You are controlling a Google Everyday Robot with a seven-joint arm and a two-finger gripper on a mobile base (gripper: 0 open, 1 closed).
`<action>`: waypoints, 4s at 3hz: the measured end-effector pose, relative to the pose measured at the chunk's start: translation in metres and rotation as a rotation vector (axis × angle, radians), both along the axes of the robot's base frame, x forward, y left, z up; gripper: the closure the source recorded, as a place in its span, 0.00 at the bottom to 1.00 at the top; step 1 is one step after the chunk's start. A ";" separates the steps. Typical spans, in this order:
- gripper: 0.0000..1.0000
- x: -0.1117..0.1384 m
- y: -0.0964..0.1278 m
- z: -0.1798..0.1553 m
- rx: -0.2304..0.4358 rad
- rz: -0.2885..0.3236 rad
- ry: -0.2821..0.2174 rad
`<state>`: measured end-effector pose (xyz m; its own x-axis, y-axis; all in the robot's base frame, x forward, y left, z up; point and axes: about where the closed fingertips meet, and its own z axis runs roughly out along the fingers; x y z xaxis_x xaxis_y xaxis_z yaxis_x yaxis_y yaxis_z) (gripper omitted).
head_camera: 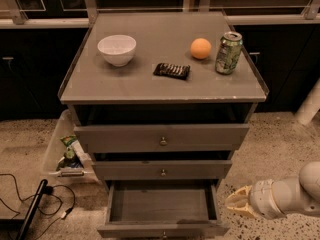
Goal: Close bottom drawer
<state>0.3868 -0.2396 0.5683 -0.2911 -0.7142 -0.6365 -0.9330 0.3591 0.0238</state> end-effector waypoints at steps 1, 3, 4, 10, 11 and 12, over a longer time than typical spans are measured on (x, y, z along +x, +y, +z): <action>1.00 -0.002 0.000 -0.052 0.001 -0.027 0.039; 1.00 -0.012 0.005 -0.208 -0.017 -0.100 0.089; 1.00 -0.012 0.005 -0.208 -0.017 -0.100 0.089; 1.00 0.038 0.006 -0.420 -0.091 0.030 -0.101; 0.81 0.039 0.005 -0.421 -0.093 0.030 -0.100; 0.58 0.039 0.005 -0.421 -0.093 0.030 -0.100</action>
Offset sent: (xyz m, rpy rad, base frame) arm -0.0040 -0.0042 -0.2386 -0.0653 0.0589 -0.1277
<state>0.4260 -0.2345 0.1471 -0.2071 -0.7787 -0.5922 -0.9394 0.3273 -0.1019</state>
